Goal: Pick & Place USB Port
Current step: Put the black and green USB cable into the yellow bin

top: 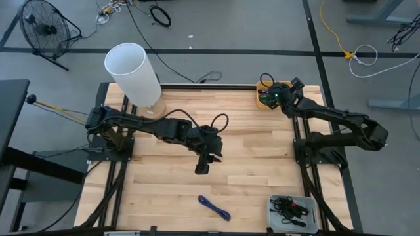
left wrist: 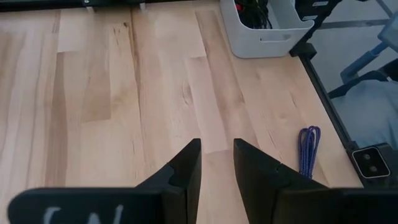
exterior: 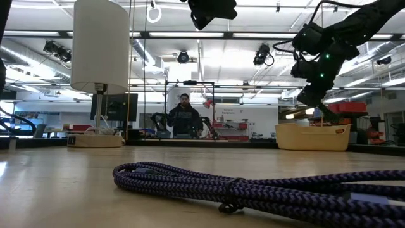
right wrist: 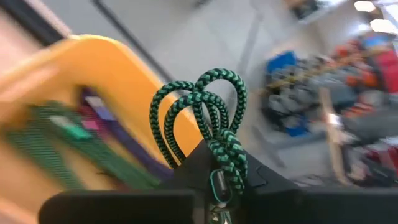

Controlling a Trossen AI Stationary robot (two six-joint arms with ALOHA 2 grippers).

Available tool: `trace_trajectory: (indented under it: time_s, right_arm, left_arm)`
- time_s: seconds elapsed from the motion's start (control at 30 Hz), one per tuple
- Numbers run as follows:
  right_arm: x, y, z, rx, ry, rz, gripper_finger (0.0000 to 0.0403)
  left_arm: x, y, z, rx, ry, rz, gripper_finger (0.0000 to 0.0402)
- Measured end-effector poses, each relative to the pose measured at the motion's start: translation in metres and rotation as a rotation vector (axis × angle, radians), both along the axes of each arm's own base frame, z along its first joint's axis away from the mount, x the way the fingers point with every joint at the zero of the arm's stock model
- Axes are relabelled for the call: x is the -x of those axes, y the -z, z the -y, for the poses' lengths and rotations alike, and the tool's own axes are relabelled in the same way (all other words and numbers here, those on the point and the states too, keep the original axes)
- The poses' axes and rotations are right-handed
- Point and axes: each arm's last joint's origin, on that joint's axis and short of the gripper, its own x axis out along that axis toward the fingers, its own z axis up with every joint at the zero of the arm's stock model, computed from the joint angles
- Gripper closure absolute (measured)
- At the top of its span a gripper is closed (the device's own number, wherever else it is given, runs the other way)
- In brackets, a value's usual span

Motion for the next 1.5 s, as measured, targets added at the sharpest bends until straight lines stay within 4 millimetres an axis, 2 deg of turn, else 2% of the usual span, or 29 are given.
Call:
trace_trajectory:
  time_s: [0.17,0.43,0.87,1.17,1.5]
  right_arm:
    - [-0.002,0.002,0.0,-0.055,-0.074,0.05,0.0349]
    - [0.004,0.004,0.002,-0.066,-0.032,-0.001,0.0306]
    - [0.011,0.003,0.01,-0.047,0.039,0.023,0.0203]
    - [0.009,-0.003,0.013,0.019,0.079,0.125,0.0182]
    - [0.009,-0.003,0.015,0.011,0.071,0.143,0.0144]
  left_arm:
    - [0.0,0.0,0.0,0.0,0.0,0.0,0.0303]
    - [0.0,0.0,0.0,0.0,0.0,0.0,0.0303]
    - [0.0,0.0,0.0,0.0,0.0,0.0,0.0303]
    - [0.0,0.0,0.0,0.0,0.0,0.0,0.0303]
    - [0.0,0.0,0.0,0.0,0.0,0.0,0.0303]
